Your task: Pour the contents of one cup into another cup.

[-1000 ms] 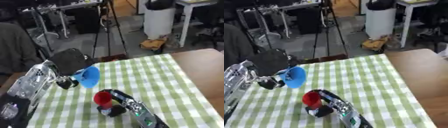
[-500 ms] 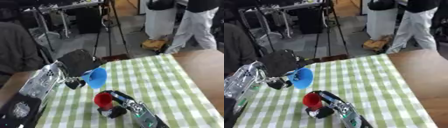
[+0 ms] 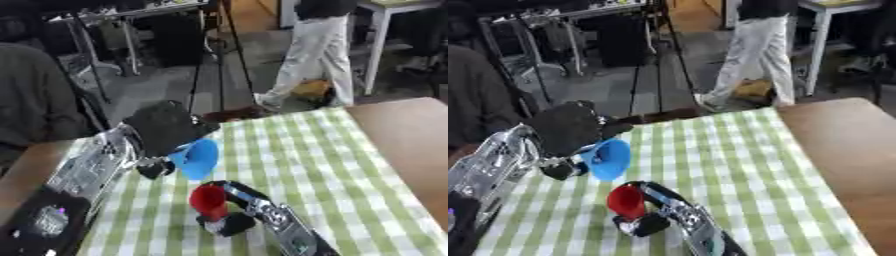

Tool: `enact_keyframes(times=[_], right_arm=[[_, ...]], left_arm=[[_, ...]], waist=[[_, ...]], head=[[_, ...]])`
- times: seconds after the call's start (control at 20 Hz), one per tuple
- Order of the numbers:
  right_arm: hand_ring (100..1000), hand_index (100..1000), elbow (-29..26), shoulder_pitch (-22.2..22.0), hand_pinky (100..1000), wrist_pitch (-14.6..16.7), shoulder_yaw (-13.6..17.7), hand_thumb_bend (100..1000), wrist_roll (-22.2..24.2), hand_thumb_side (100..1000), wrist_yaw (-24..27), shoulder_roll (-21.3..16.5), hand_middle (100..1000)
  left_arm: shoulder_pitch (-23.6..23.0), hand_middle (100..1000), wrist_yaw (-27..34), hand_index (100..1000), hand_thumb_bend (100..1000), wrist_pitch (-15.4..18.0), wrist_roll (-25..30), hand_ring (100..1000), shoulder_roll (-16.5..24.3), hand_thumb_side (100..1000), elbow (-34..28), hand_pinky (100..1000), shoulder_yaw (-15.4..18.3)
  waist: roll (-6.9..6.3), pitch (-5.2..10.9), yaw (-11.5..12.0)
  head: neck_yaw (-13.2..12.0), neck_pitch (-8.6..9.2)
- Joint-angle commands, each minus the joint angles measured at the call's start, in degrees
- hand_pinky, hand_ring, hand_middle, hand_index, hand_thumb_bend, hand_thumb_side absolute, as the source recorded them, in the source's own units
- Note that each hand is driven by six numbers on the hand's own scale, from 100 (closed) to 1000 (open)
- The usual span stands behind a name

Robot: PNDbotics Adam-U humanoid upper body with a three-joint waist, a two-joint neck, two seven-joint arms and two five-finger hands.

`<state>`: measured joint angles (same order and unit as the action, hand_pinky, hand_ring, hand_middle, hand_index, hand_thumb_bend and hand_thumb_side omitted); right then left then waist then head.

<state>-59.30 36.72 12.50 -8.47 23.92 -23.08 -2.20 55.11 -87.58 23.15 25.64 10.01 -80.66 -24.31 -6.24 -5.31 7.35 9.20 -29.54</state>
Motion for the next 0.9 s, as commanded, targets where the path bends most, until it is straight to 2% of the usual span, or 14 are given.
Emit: enact_keyframes(times=[0.05, 0.9], right_arm=[[802, 824, -1.2, 1.0, 812, -0.2, 0.2, 167, -0.1, 156, 0.1, 0.2, 688], [800, 822, -1.2, 1.0, 810, -0.4, 0.2, 165, -0.4, 154, 0.1, 0.2, 686]], left_arm=[[1.7, 245, -1.4, 577, 517, 0.3, -0.8, 383, 0.2, 100, -0.4, 736, -0.2], [1.8, 226, -6.9, 573, 553, 0.9, -3.6, 371, 0.0, 100, -0.8, 748, -1.0]], waist=[[0.16, 0.76, 0.0], [-0.09, 0.79, -0.2]], head=[[-0.1, 0.33], [0.1, 0.08]])
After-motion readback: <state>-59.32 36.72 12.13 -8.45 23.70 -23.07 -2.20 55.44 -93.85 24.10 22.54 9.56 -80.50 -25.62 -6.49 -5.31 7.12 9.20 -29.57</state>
